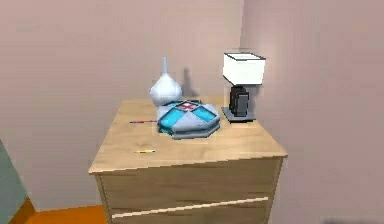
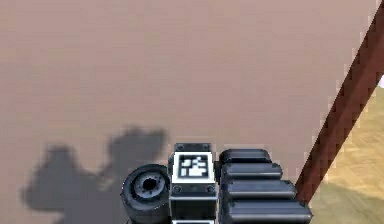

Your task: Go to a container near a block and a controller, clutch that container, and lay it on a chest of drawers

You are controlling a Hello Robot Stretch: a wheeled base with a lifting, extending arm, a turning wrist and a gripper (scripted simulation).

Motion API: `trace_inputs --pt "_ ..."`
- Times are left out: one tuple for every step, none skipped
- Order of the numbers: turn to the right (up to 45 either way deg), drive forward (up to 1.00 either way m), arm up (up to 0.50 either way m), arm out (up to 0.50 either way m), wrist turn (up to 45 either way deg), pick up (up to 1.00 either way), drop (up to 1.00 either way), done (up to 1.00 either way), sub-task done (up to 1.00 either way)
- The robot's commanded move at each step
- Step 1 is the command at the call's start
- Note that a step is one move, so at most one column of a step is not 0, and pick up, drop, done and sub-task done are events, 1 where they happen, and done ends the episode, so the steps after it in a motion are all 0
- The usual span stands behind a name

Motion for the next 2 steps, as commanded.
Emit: trace_inputs --pt "9.0 0.0 0.0 0.0 0.0 0.0 0.0 0.0 0.0" --pt "0.0 0.15 0.0 0.0 0.0 0.0 0.0 0.0 0.0"
